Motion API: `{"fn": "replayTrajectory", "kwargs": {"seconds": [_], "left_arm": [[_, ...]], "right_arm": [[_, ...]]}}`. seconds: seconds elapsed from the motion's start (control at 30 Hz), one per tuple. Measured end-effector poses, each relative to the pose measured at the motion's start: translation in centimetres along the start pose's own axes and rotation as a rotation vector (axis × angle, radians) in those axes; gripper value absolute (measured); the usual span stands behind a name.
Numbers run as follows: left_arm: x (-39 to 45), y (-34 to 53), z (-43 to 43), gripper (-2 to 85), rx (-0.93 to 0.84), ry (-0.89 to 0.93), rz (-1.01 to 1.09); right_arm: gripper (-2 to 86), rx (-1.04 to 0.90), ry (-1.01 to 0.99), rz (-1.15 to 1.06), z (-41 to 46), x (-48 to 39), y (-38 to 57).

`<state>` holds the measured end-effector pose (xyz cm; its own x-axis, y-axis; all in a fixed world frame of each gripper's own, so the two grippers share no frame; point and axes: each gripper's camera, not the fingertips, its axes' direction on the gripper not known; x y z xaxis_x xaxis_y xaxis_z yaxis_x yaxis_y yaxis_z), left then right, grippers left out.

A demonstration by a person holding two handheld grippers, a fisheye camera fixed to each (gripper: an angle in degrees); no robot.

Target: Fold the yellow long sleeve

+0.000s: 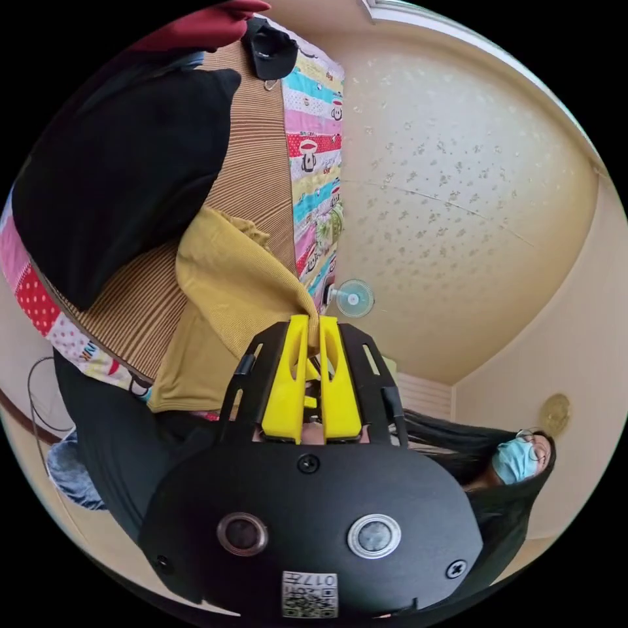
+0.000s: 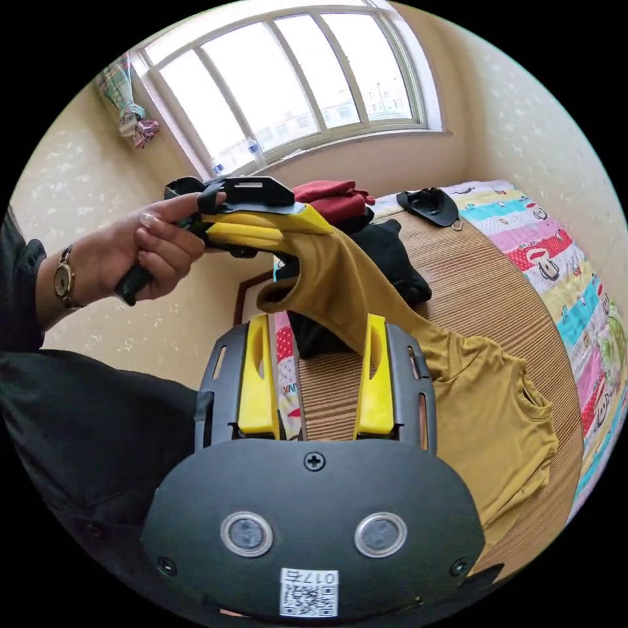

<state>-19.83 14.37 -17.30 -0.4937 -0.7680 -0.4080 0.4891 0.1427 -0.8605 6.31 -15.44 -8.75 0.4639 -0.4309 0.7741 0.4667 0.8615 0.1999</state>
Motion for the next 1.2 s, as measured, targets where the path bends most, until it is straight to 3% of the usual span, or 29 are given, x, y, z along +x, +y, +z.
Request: {"fn": "replayTrajectory", "kwargs": {"seconds": [0.2, 0.27, 0.33, 0.47, 0.57, 0.67, 0.77, 0.83, 0.97, 1.07, 1.2], "left_arm": [[-0.1, 4.0, -2.8, 3.6, 0.14, 0.179, -0.004], [0.1, 4.8, -3.7, 3.7, 0.179, 0.209, 0.019], [0.2, 5.4, -4.7, 3.9, 0.21, 0.181, 0.05], [-0.3, 6.1, -5.3, 3.7, 0.221, 0.19, 0.096], [-1.4, 6.7, -4.7, 0.2, 0.213, 0.097, 0.134], [-3.3, 7.4, -2.4, -0.8, 0.144, -0.089, 0.105], [-5.4, 8.3, 0.3, -0.9, 0.074, -0.154, 0.067], [-6.4, 8.7, 2.0, -0.9, 0.033, -0.191, 0.047], [-6.6, 9.4, 4.1, -0.9, 0.0, -0.24, 0.079], [-7.3, 10.2, 6.0, -0.9, -0.007, -0.262, 0.086], [-9.6, 11.9, 9.6, -0.9, -0.031, -0.241, 0.036]], "right_arm": [[18.2, 0.124, -0.12, 0.057, -2.7, -1.3, -1.1], [16.2, 0.153, -0.102, 0.045, -3.7, -1.7, -1.4], [8.0, 0.189, -0.017, 0.007, -5.5, -1.4, -2.1], [6.6, 0.217, 0.038, 0.022, -9.5, 3.8, -3.0], [6.4, 0.267, 0.033, 0.092, -14.2, 11.5, -1.8], [6.5, 0.275, 0.177, 0.218, -18.2, 19.5, 1.8], [6.5, 0.213, 0.294, 0.5, -20.3, 28.5, 8.6], [6.5, 0.111, 0.344, 0.829, -21.6, 34.8, 16.2], [6.8, 0.091, 0.464, 1.268, -26.5, 36.4, 28.1], [7.6, 0.232, 0.391, 1.515, -29.7, 32.9, 37.4], [9.9, 0.509, 0.137, 1.873, -30.3, 27.0, 48.9]]}}
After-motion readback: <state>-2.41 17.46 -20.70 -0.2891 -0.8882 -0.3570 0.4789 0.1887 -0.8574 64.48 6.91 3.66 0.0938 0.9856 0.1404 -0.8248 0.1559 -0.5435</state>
